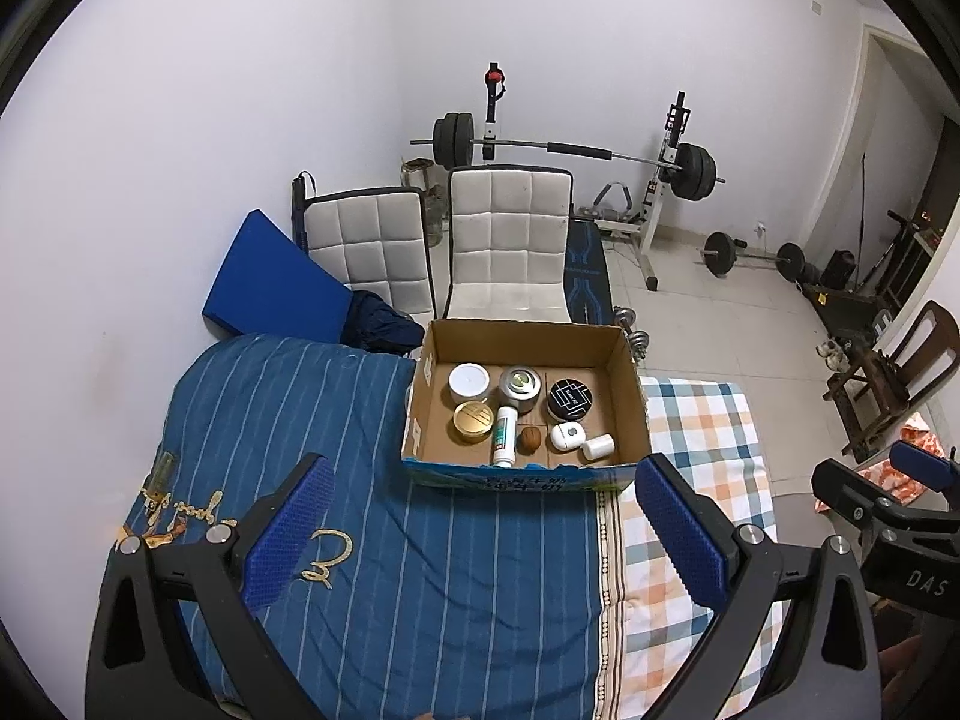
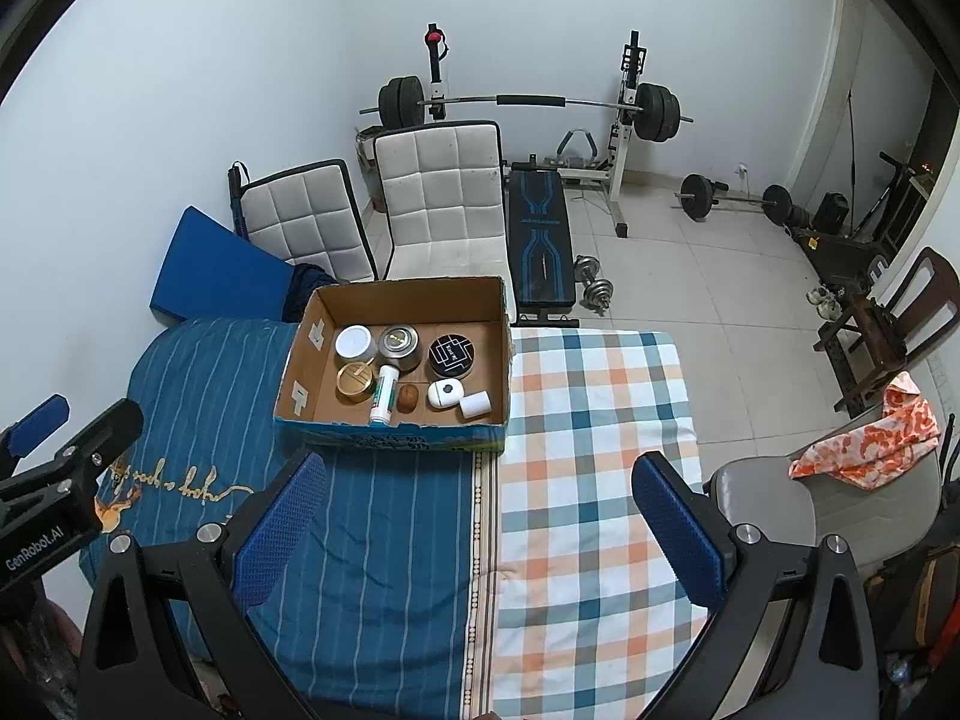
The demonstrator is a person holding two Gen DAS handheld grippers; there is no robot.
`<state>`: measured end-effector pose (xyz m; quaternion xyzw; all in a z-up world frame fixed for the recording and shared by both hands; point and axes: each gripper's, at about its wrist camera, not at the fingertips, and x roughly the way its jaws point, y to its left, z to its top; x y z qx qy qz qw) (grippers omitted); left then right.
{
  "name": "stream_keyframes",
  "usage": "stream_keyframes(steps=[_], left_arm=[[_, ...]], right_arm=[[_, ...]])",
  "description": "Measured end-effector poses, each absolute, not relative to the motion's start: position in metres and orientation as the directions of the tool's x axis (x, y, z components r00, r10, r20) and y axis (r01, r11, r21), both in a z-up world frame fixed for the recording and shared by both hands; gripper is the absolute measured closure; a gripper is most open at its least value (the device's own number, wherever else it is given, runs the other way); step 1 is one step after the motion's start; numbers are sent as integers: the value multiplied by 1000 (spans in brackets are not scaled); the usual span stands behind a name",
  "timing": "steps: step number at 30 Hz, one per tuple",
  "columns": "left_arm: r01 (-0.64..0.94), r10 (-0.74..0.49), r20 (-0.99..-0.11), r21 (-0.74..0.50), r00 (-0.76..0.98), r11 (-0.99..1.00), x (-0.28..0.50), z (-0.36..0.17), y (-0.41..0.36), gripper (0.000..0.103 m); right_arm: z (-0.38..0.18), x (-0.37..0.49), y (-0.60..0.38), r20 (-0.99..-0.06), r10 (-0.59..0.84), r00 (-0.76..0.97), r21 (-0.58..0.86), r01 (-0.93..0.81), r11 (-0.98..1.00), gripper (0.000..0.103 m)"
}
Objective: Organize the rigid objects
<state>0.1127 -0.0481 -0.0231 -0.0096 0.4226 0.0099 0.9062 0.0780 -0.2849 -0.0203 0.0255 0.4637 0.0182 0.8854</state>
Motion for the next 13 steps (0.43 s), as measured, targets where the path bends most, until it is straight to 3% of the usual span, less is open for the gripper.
stream_keyframes(steps=[13], left_arm=[[-10,-2,-770,-10,637,1000,112,-27,-51,0]], right_arm=[[-19,80,-287,-815,57,576,58,-16,998,0]])
